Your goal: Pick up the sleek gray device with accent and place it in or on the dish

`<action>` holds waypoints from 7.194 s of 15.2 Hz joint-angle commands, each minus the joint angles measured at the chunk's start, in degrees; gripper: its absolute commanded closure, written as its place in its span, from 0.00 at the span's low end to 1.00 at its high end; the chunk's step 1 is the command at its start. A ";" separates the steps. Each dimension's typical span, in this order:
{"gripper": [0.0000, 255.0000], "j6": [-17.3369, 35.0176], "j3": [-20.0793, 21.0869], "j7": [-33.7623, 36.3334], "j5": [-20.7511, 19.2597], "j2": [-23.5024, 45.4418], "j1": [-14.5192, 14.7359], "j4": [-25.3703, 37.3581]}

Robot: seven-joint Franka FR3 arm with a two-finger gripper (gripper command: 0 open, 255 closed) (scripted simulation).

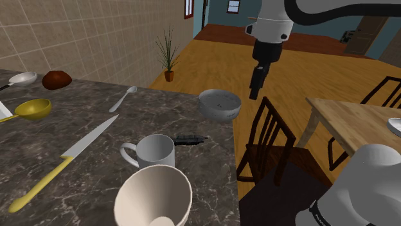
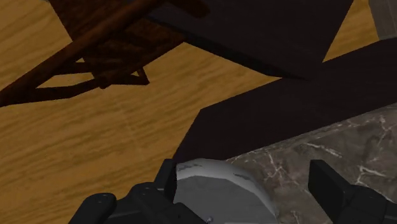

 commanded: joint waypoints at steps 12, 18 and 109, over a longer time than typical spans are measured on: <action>0.00 5.93 6.78 -9.67 3.21 18.78 8.50 12.55; 0.00 6.85 10.53 -13.57 3.47 26.58 12.16 19.30; 1.00 5.63 -1.86 -44.77 2.06 26.10 1.04 19.19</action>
